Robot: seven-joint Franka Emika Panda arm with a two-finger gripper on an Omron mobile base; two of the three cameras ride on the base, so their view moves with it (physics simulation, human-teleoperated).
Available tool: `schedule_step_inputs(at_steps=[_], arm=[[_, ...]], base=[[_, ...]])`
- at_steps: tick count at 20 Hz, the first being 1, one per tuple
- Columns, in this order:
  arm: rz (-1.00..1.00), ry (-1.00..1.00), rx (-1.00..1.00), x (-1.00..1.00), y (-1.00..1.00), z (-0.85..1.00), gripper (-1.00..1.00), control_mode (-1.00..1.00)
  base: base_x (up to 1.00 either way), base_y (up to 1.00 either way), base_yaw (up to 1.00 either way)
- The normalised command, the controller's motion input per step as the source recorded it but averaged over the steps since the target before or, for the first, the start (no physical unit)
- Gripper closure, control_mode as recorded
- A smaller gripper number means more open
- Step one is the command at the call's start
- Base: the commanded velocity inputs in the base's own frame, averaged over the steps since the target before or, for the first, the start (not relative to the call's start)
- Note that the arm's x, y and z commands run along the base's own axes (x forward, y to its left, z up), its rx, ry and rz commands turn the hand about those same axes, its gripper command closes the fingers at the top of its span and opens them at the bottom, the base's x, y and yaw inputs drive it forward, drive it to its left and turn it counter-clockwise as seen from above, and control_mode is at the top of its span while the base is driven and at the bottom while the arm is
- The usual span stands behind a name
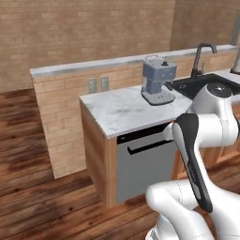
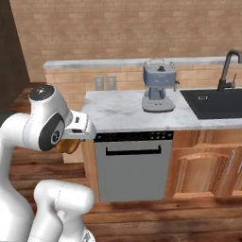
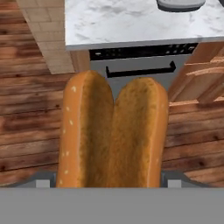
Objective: Move the hot dog bun to the plate on the dining table and place the condiment next to that plate. Then navigate to the fridge and take the sausage and place it on the plate as well.
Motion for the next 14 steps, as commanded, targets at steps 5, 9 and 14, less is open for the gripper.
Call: schedule_step_inputs(at_steps=[5, 9, 14], arm=[[0.0, 0.0, 0.0, 0.0, 0.0, 0.0, 1.0, 1.0], [0.0, 0.0, 0.0, 0.0, 0.0, 0.0, 1.0, 1.0], [0.0, 0.0, 0.0, 0.0, 0.0, 0.0, 1.0, 1.0]], base=[[0.06, 1.0, 0.12], [0.37, 1.0, 0.04], [0.54, 1.0, 0.0]])
